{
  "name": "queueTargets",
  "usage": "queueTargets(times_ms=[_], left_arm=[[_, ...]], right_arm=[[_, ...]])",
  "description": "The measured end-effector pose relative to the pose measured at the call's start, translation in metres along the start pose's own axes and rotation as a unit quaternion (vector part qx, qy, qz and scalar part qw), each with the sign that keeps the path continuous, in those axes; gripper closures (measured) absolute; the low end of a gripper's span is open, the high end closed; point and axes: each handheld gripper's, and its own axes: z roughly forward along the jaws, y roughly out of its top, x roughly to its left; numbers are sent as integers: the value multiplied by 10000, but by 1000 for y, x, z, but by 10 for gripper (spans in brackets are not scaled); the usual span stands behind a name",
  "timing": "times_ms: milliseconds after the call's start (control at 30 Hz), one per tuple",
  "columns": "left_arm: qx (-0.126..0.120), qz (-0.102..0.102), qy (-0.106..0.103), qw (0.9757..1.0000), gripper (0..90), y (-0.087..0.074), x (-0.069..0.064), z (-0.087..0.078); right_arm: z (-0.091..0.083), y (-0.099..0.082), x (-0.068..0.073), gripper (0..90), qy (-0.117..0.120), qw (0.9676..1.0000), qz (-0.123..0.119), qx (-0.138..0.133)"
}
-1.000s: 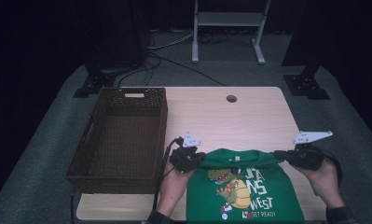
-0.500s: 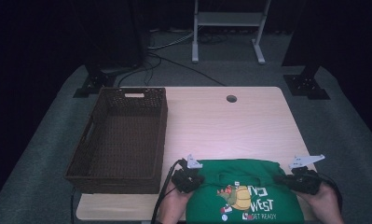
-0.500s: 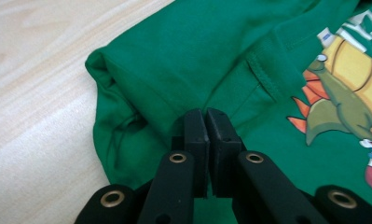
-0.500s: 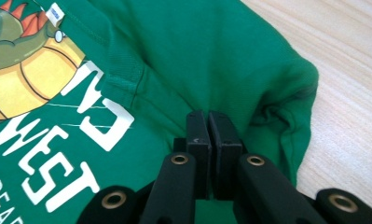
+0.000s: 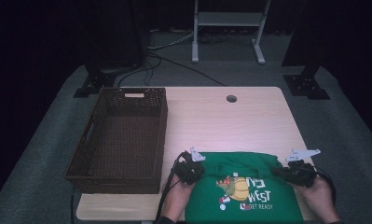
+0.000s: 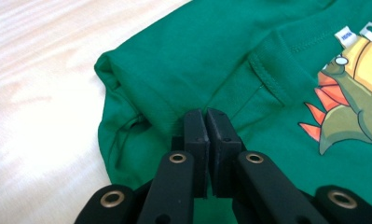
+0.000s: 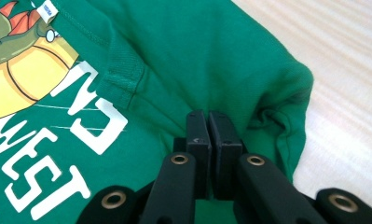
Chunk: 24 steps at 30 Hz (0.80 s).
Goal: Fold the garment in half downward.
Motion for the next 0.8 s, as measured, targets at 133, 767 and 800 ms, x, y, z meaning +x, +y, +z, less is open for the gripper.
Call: queueTargets(times_ms=[133, 767, 800], left_arm=[[12, 5, 58, 10000, 878, 8, 8, 6], [-133, -300, 338, 9989, 878, 43, 56, 35], [-125, -306, 360, 9988, 878, 44, 57, 35]], right_arm=[[5, 7, -7, 894, -45, 10000, 4, -13], [44, 52, -53, 894, -276, 9990, 174, -311], [46, 54, -55, 894, -285, 9989, 189, -331]])
